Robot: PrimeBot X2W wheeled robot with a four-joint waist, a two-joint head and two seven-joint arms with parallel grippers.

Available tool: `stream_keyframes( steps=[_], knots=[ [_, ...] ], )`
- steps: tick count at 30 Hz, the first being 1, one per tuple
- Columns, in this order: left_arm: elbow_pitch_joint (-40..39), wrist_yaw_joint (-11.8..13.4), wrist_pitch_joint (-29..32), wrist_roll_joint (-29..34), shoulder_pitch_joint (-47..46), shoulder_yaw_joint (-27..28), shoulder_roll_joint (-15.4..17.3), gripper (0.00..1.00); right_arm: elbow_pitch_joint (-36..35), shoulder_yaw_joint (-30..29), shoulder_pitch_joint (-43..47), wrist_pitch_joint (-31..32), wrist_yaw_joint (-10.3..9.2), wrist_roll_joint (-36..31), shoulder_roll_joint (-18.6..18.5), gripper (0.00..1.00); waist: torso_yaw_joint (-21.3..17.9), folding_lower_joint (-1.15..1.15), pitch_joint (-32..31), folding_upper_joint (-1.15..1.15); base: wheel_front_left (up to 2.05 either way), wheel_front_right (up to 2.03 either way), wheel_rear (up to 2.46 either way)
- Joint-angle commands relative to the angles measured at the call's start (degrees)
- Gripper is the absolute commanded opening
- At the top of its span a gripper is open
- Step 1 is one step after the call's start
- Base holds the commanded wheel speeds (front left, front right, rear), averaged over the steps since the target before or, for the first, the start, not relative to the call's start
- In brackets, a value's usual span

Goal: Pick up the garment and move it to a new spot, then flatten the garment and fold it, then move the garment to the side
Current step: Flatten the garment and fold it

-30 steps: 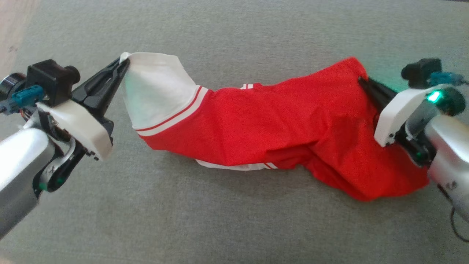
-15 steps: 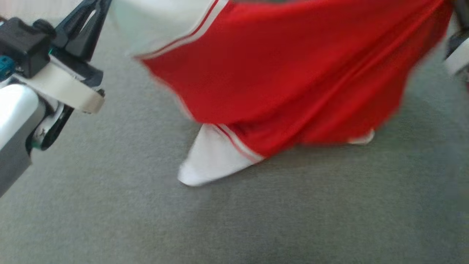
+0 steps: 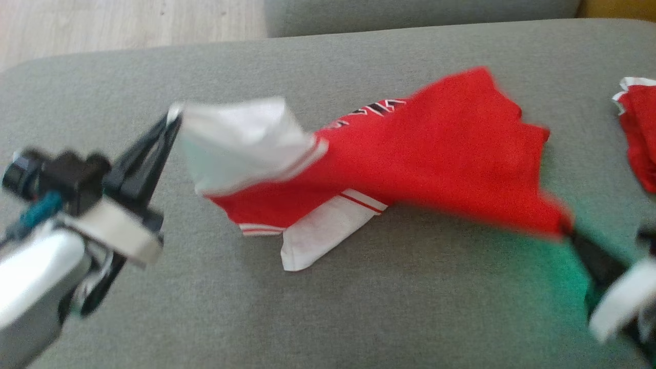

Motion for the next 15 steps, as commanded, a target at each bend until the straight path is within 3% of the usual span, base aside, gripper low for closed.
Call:
stream_keyframes(
  steps=[1,5,6,7,15],
  knots=[
    [-1.9,1.3,-0.9,-0.8,-0.3,3.0,3.7,0.0,-3.0,-1.9,4.0,-0.5,-0.04,0.8,-1.7,0.0,-0.5,0.01,-0.3,0.0,0.0,0.0,0.0],
    [-5.5,4.7,-1.6,-2.2,4.5,3.9,6.4,0.0,-7.6,-4.3,13.9,-0.1,-0.04,1.5,1.0,0.0,-1.1,0.01,-0.1,0.0,0.0,0.0,0.0],
    [-6.1,5.4,-1.7,-2.3,5.3,4.3,6.8,0.0,-8.2,-4.9,15.3,0.7,-0.04,1.8,1.8,0.85,-1.2,0.01,0.0,0.0,0.0,0.0,0.0],
    [-6.5,5.8,-1.8,-2.3,5.9,4.6,7.2,0.0,-9.0,-5.7,16.2,1.4,-0.04,2.2,2.5,1.0,-1.2,0.01,0.2,0.0,0.0,0.0,0.0],
    [-6.2,6.6,-2.1,-0.2,6.3,5.5,7.0,0.0,-17.9,-14.3,17.5,7.2,-0.04,11.3,1.9,1.0,0.7,0.01,1.8,0.0,0.0,0.0,0.0]
  ],
)
